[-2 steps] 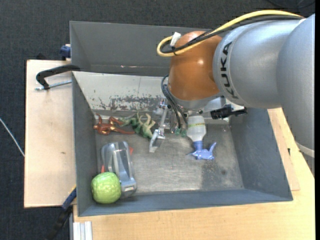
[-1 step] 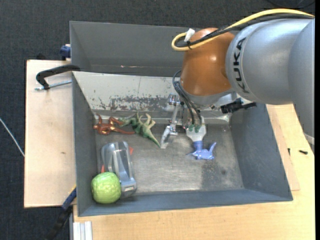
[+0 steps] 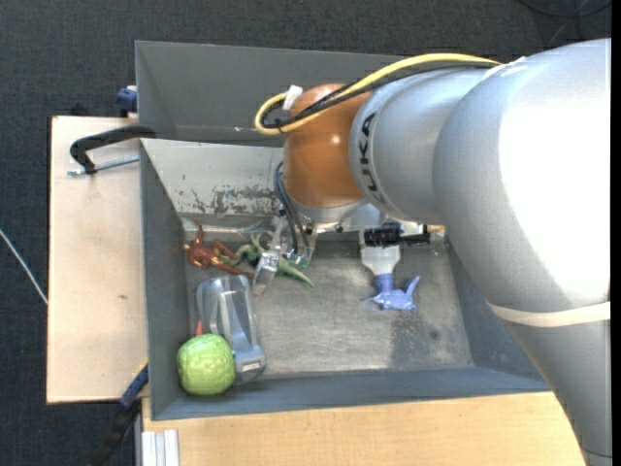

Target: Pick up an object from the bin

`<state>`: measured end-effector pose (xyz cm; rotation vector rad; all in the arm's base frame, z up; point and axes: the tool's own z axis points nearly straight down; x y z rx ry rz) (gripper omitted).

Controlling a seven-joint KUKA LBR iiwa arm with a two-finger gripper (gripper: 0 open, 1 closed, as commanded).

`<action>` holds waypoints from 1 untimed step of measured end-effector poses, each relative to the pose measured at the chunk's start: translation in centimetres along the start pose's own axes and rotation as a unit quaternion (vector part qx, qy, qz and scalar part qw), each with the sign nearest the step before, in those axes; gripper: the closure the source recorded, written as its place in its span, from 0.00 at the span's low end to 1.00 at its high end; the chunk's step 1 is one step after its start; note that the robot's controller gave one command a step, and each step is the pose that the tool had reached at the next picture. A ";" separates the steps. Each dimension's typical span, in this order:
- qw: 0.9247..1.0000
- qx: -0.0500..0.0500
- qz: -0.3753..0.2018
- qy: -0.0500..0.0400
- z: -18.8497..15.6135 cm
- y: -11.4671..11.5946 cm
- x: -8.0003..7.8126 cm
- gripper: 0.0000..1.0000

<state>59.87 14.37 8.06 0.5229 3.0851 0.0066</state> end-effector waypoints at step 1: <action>1.000 0.000 -0.001 0.003 -0.1 0.2 0.3 1.00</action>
Offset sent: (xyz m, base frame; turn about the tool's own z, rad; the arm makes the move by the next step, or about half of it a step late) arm 0.0000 0.0000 0.0000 0.0000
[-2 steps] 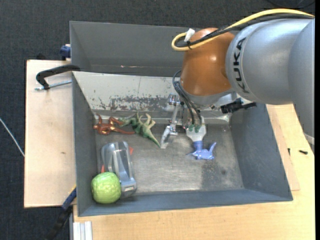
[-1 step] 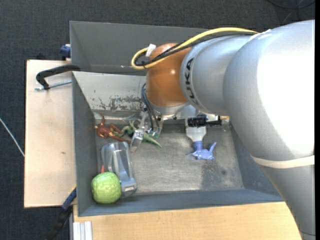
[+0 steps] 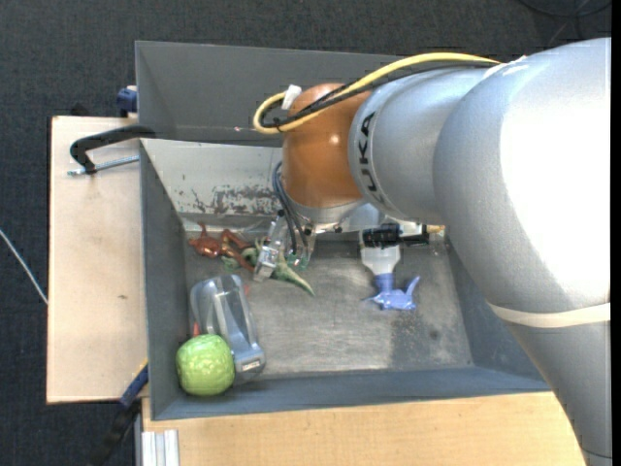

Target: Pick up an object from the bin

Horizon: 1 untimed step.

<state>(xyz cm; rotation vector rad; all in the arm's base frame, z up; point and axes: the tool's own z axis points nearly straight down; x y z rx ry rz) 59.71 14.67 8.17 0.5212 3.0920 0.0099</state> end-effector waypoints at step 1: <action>1.000 0.000 0.000 0.000 0.0 0.0 0.0 1.00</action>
Offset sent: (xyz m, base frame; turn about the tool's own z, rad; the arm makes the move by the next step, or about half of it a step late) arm 0.0000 0.0003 0.0548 0.0000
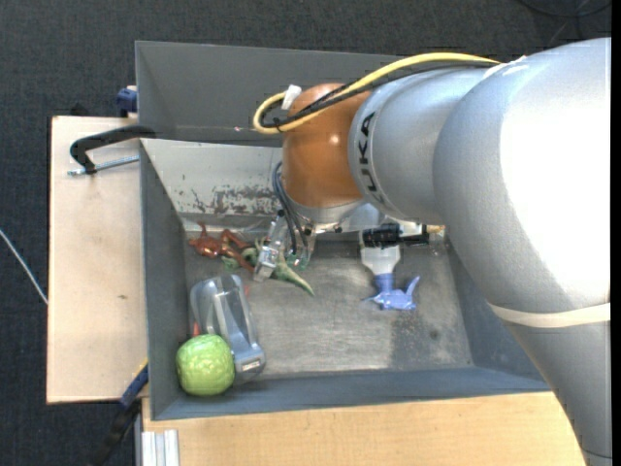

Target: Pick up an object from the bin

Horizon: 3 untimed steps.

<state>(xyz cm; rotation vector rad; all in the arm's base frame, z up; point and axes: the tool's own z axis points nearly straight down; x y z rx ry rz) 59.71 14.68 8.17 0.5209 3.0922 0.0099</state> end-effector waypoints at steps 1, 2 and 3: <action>1.000 0.001 0.000 0.002 -0.4 0.0 0.1 1.00; 1.000 0.003 0.000 0.004 -2.1 -0.1 0.2 1.00; 1.000 0.002 0.000 0.001 -4.1 0.0 0.1 1.00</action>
Offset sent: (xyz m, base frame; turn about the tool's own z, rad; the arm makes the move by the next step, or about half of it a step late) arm -0.0001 0.0001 0.0716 0.0000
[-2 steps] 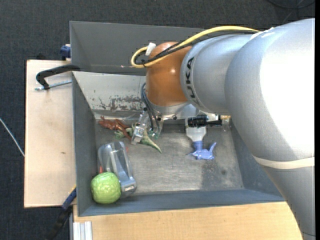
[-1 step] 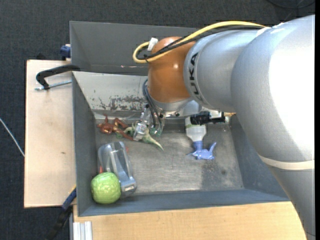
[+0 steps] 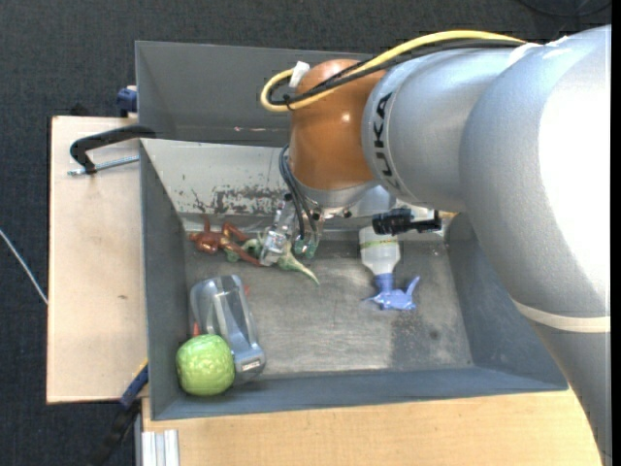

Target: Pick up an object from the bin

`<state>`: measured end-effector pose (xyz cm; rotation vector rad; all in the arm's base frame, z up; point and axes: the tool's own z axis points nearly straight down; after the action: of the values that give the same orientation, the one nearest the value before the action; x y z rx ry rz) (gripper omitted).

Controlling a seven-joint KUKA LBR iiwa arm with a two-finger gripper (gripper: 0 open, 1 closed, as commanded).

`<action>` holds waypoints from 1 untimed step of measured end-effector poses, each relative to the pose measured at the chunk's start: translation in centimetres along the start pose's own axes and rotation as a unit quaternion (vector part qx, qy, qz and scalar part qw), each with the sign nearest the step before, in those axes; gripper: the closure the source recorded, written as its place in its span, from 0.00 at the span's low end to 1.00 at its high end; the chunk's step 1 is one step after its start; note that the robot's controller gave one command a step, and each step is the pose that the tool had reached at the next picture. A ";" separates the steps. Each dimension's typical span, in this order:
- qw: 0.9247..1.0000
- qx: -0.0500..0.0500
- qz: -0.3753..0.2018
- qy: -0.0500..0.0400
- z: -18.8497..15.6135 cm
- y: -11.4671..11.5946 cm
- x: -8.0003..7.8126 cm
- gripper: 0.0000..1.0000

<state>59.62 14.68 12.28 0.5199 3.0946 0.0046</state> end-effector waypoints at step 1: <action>1.000 -0.001 0.000 -0.002 -0.8 0.1 -0.1 1.00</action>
Offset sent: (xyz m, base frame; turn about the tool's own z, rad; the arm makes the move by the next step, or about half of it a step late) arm -0.0002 -0.0001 0.0664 0.0000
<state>59.75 14.73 13.06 0.5188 3.0900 0.0079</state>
